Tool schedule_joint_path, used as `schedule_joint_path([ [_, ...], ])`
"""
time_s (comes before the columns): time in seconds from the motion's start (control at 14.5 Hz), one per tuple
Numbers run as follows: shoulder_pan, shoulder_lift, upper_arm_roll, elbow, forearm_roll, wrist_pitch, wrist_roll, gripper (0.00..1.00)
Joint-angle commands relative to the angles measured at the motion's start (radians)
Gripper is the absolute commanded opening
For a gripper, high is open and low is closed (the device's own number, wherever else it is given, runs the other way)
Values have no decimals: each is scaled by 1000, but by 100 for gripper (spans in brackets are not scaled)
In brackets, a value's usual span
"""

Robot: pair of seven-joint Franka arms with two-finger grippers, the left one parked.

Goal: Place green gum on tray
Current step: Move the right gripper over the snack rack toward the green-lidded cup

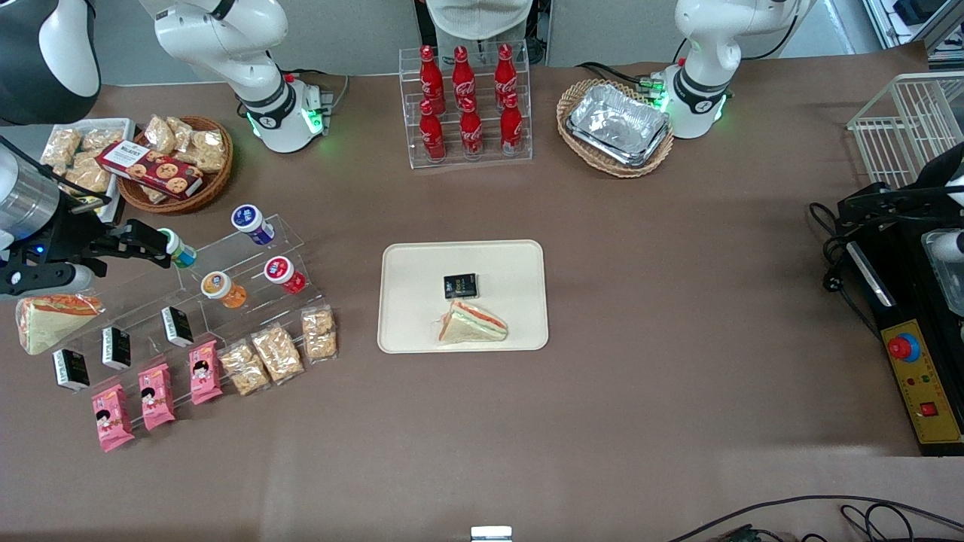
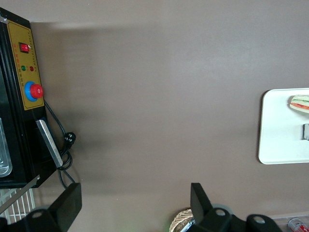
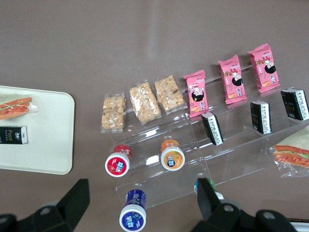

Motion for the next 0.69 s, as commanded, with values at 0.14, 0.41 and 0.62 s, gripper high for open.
schedule_joint_path([
  [0.14,3,5,-4,14,15,1,12,100],
  [0.41,3,-1,-3,13,3,-14,1,100],
  [0.62,3,-47,-3,-36,1,-45,-8,100],
])
